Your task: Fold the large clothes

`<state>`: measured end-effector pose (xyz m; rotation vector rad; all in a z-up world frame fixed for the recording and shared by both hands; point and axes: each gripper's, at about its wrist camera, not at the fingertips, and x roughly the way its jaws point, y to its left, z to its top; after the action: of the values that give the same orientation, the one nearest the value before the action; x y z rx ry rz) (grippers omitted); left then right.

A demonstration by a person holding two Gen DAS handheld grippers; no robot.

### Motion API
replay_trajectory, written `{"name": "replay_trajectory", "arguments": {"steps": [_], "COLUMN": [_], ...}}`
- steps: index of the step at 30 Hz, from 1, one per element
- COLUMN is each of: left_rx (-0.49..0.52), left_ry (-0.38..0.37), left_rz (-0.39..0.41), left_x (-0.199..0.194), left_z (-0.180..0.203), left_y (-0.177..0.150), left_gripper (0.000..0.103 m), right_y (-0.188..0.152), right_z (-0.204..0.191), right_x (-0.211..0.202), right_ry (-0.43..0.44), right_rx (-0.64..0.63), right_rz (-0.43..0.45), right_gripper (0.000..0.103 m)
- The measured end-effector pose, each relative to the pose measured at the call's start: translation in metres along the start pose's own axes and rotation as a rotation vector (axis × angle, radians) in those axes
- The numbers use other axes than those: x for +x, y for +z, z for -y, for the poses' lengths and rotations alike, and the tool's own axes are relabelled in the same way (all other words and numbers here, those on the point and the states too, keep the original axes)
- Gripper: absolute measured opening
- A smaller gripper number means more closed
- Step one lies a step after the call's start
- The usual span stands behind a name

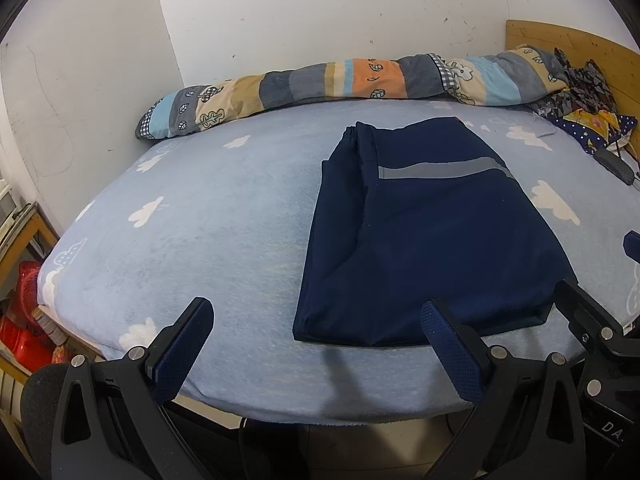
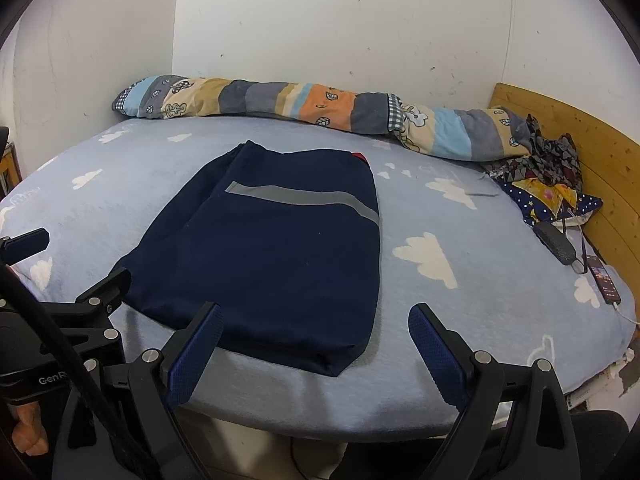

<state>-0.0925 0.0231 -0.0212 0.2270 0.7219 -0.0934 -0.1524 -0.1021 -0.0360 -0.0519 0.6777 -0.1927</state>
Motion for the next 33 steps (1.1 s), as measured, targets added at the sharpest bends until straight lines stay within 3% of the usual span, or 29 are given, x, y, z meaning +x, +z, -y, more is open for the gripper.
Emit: {"name": "replay_trajectory", "arguments": {"steps": [33], "left_rx": [0.007], "left_ry": [-0.011], "left_rz": [0.001], "left_x": [-0.0003], "left_z": [0.0001], "left_y": [-0.0018], "left_gripper": [0.103], "right_y": [-0.0006], "right_z": [0.0029], "right_x": [0.0001], "right_ry": [0.001], "right_rx": [0.007], "right_rz": [0.004], "right_gripper": [0.096]}}
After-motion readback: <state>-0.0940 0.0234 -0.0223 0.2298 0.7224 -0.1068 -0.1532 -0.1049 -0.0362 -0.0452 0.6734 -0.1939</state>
